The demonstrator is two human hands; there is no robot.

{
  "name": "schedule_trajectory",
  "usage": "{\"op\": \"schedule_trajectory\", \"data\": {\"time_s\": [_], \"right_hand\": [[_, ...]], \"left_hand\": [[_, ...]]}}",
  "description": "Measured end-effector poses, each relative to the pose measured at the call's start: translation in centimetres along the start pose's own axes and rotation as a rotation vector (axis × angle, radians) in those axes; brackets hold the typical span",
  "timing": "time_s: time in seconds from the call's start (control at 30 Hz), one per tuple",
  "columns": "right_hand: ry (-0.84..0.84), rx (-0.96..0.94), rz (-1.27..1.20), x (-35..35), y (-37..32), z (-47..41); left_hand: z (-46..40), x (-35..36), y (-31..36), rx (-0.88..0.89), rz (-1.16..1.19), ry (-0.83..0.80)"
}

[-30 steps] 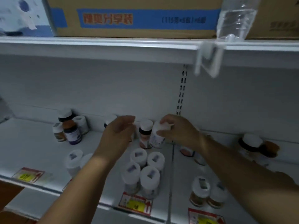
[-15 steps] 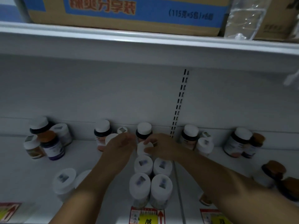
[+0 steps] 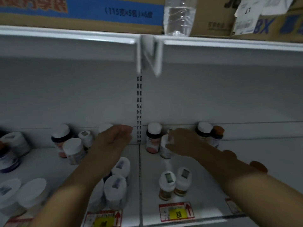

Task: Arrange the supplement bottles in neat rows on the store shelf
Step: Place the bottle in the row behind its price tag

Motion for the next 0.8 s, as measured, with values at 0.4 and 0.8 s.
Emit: {"op": "schedule_trajectory", "data": {"time_s": [0.4, 0.8], "right_hand": [[-0.106, -0.1, -1.369, -4.8, 0.6, 3.3], [-0.182, -0.321, -1.457, -6.3, -10.2, 3.6]], "left_hand": [[3.3, 6.5, 0.4, -0.14, -0.032, -0.054], [7.7, -0.9, 0.9, -0.015, -0.076, 0.21]]}}
Point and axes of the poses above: each hand's wrist, its own z-axis away from the middle knuckle, its own x-axis out of the palm, y = z × x, the point moved 3 cm from there along -z, towards the middle knuckle, and after that the axes turned 7 degrees about z, right-handed, at the moved point
